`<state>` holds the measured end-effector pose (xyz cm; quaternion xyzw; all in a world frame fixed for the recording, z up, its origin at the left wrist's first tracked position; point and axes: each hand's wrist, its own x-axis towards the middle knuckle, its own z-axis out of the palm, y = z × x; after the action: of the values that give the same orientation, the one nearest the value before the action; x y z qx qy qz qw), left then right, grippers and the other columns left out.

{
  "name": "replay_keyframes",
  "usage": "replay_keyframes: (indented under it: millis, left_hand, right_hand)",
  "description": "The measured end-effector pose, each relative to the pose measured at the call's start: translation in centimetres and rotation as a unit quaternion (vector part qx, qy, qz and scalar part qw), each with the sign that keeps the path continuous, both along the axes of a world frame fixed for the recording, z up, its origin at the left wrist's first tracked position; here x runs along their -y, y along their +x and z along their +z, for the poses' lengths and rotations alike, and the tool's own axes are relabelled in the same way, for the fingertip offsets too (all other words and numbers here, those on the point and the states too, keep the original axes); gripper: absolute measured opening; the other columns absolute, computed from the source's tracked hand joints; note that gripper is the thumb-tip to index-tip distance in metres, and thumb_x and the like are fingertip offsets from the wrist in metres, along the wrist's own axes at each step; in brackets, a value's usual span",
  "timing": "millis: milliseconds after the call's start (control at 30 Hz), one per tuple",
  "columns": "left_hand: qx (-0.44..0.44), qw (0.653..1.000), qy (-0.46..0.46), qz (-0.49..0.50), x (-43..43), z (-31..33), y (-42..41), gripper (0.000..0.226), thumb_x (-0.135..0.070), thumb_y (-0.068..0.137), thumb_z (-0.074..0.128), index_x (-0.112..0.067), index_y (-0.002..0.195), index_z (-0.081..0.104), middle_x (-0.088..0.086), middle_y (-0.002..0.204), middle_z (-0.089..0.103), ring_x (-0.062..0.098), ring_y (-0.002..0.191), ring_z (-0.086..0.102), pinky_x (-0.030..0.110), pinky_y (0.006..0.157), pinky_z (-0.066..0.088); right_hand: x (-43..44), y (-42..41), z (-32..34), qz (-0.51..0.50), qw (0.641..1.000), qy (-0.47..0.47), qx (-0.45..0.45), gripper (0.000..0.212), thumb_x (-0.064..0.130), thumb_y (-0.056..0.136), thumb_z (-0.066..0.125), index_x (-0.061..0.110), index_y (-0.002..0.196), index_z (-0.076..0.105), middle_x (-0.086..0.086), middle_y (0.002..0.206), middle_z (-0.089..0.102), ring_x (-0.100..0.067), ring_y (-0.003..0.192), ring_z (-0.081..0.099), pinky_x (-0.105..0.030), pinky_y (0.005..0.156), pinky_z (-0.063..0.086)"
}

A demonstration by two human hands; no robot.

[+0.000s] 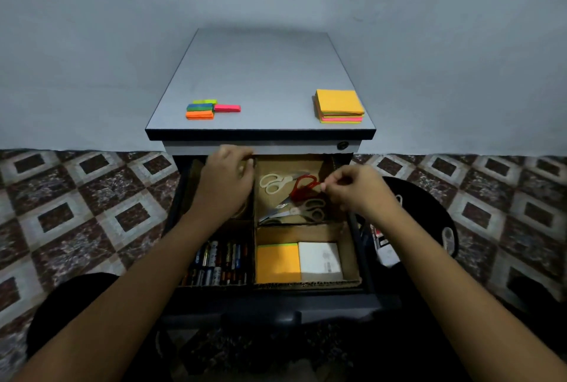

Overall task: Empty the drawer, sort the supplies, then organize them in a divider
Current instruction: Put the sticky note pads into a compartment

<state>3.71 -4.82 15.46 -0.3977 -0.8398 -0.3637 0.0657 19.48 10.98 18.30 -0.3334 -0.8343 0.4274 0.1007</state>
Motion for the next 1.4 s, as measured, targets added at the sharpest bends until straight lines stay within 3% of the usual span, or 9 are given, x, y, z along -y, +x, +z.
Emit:
replay_keyframes:
  millis: [133,300,400,500,600,733,1000,1200,1400]
  left_hand:
    - [0.027,0.998,0.025,-0.046,-5.2,3.3,0.6,0.03,-0.016,0.095,0.05,-0.007,0.122,0.059,0.01,0.119,0.056,0.021,0.113,0.051,0.022,0.093,0.036]
    - [0.109,0.993,0.0,-0.036,-10.7,5.7,-0.4,0.033,-0.018,0.096,0.045,-0.009,0.126,0.057,0.009,0.125,0.057,0.021,0.111,0.055,0.022,0.088,0.038]
    - [0.176,0.984,-0.007,-0.017,-12.9,6.4,-1.0,0.024,-0.014,0.094,0.043,-0.01,0.1,0.066,0.005,0.097,0.06,0.019,0.088,0.054,0.024,0.077,0.038]
    - [0.268,0.963,-0.012,0.016,-14.8,6.8,-1.7,0.021,-0.013,0.09,0.045,-0.007,0.073,0.056,0.011,0.074,0.052,0.022,0.067,0.046,0.027,0.063,0.035]
    - [0.355,0.934,-0.002,0.04,-16.0,7.2,-2.5,0.019,-0.013,0.088,0.05,0.004,0.093,0.059,0.02,0.086,0.059,0.026,0.068,0.055,0.026,0.058,0.038]
    - [0.397,0.917,-0.023,0.022,-16.8,8.2,-2.6,0.013,-0.006,0.086,0.048,-0.006,0.073,0.049,0.009,0.065,0.048,0.016,0.048,0.034,0.021,0.045,0.026]
    - [0.439,0.897,0.036,0.039,-18.3,8.0,-2.5,0.02,0.003,0.085,0.049,-0.004,0.067,0.046,0.014,0.069,0.053,0.016,0.049,0.041,0.022,0.047,0.033]
    - [0.489,0.869,0.059,0.041,-17.9,8.1,-2.6,0.024,0.002,0.088,0.046,-0.008,0.065,0.046,0.007,0.063,0.048,0.012,0.044,0.037,0.008,0.029,0.02]
    - [0.524,0.847,0.076,0.045,-17.4,8.3,-2.6,0.022,-0.002,0.091,0.048,-0.008,0.07,0.047,0.005,0.069,0.049,0.007,0.037,0.04,0.008,0.027,0.021]
  right_hand:
    - [-3.0,-1.5,2.9,-0.034,0.997,0.051,-0.039,0.011,0.022,0.086,0.066,0.012,0.08,0.067,-0.006,0.079,0.068,-0.021,0.075,0.065,-0.038,0.072,0.057]
    - [-6.5,-4.0,5.6,-0.07,0.987,0.137,-0.05,0.019,0.016,0.089,0.058,0.001,0.091,0.07,-0.014,0.086,0.067,-0.021,0.075,0.057,-0.034,0.072,0.051]
    - [-8.7,-5.6,5.8,-0.108,0.979,0.167,-0.038,0.025,0.012,0.09,0.054,-0.008,0.095,0.068,-0.022,0.096,0.068,-0.03,0.085,0.062,-0.037,0.08,0.052]
    - [-10.3,-6.9,5.7,-0.131,0.977,0.166,-0.004,0.031,0.015,0.091,0.052,-0.005,0.068,0.053,-0.017,0.064,0.052,-0.025,0.059,0.05,-0.031,0.058,0.044]
    - [-11.1,-7.9,5.3,-0.142,0.979,0.14,0.031,0.04,0.02,0.094,0.052,0.01,0.06,0.033,-0.004,0.06,0.037,-0.02,0.058,0.04,-0.026,0.046,0.027]
    - [-11.7,-8.7,5.1,-0.154,0.982,0.1,0.043,0.038,0.017,0.092,0.056,0.011,0.061,0.035,-0.006,0.065,0.043,-0.024,0.08,0.048,-0.027,0.05,0.032]
    - [-12.6,-9.9,5.1,-0.193,0.98,-0.037,-0.002,0.025,0.006,0.087,0.059,0.008,0.067,0.045,-0.017,0.094,0.058,-0.033,0.102,0.062,-0.044,0.089,0.053]
    - [-12.5,-9.4,6.2,-0.187,0.97,-0.148,-0.049,0.027,0.001,0.088,0.055,0.012,0.067,0.041,-0.003,0.069,0.043,-0.014,0.063,0.045,-0.023,0.06,0.043]
    - [-12.0,-9.6,6.7,-0.208,0.971,-0.113,-0.022,0.03,0.008,0.09,0.055,0.008,0.067,0.037,-0.006,0.071,0.039,-0.013,0.062,0.037,-0.023,0.057,0.036]
